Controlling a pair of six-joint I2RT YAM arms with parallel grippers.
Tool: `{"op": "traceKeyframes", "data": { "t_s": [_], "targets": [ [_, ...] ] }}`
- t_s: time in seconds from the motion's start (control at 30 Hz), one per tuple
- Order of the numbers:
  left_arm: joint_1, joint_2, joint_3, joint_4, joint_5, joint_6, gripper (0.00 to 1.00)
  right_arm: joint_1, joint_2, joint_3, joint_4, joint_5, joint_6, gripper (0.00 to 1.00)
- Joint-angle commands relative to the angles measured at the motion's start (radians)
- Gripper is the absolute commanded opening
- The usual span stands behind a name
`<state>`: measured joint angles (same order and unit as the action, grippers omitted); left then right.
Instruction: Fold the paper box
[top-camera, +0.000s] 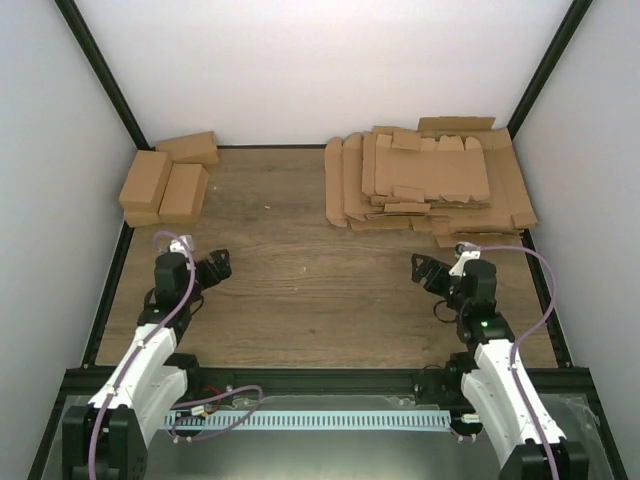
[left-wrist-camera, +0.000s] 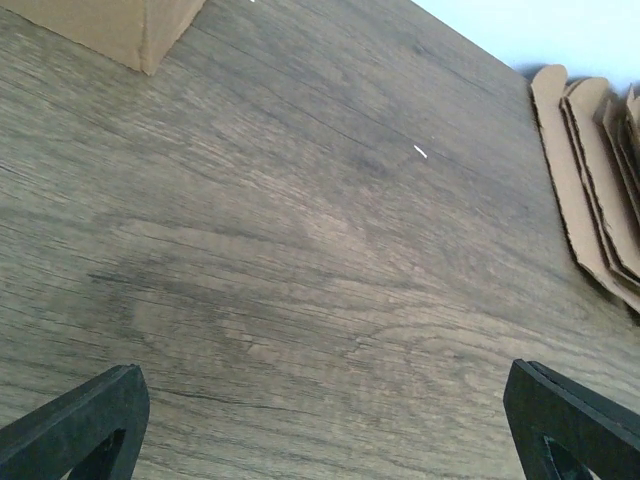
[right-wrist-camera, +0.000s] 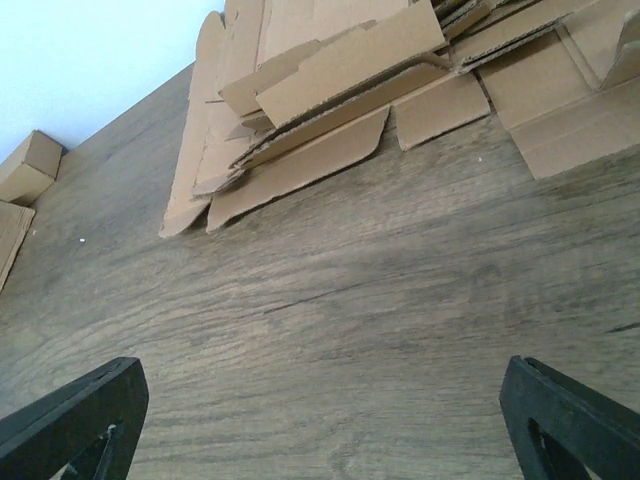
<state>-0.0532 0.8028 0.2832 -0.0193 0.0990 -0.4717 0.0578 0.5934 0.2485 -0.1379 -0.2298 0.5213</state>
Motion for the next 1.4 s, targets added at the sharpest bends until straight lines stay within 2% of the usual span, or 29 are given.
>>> {"op": "traceKeyframes", "data": {
  "t_s": [0.0,0.27,0.4,0.53,0.63,0.67,0.8,0.93,1.07,1.2,1.3,1.37],
  "targets": [
    [-0.001,-0.014,-0.013,0.041,0.056,0.017,1.00,0.008,0.024,0.082,0.009,0.016,0.021,1.00],
    [-0.003,-0.022,-0.045,0.110,0.209,0.052,1.00,0.007,0.244,0.257,0.053,-0.096,0.017,1.00],
    [-0.006,-0.021,-0.056,0.130,0.218,0.051,1.00,0.010,0.367,0.362,0.085,-0.110,-0.096,1.00],
    [-0.017,-0.035,-0.067,0.163,0.252,0.059,1.00,0.020,0.553,0.536,0.048,-0.124,-0.185,0.99],
    [-0.034,-0.050,-0.068,0.169,0.259,0.062,1.00,0.046,0.688,0.647,0.035,-0.142,-0.238,0.94],
    [-0.045,-0.049,-0.068,0.171,0.258,0.065,1.00,0.069,0.785,0.733,0.017,-0.138,-0.298,0.90],
    [-0.064,-0.048,-0.070,0.181,0.251,0.065,1.00,0.117,1.000,0.923,-0.070,-0.135,-0.419,0.80],
    [-0.073,-0.054,-0.071,0.182,0.248,0.064,1.00,0.204,1.220,1.147,-0.190,-0.032,-0.573,0.66],
    [-0.077,-0.061,-0.073,0.174,0.232,0.064,1.00,0.259,1.390,1.321,-0.269,0.092,-0.714,0.64],
    [-0.077,-0.066,-0.073,0.167,0.224,0.064,1.00,0.261,1.486,1.439,-0.309,0.216,-0.720,0.59],
    [-0.077,-0.067,-0.073,0.168,0.221,0.064,1.00,0.262,1.511,1.470,-0.293,0.335,-0.668,0.59],
    [-0.077,-0.067,-0.073,0.170,0.220,0.064,1.00,0.262,1.511,1.471,-0.276,0.363,-0.647,0.60]
  ]
}}
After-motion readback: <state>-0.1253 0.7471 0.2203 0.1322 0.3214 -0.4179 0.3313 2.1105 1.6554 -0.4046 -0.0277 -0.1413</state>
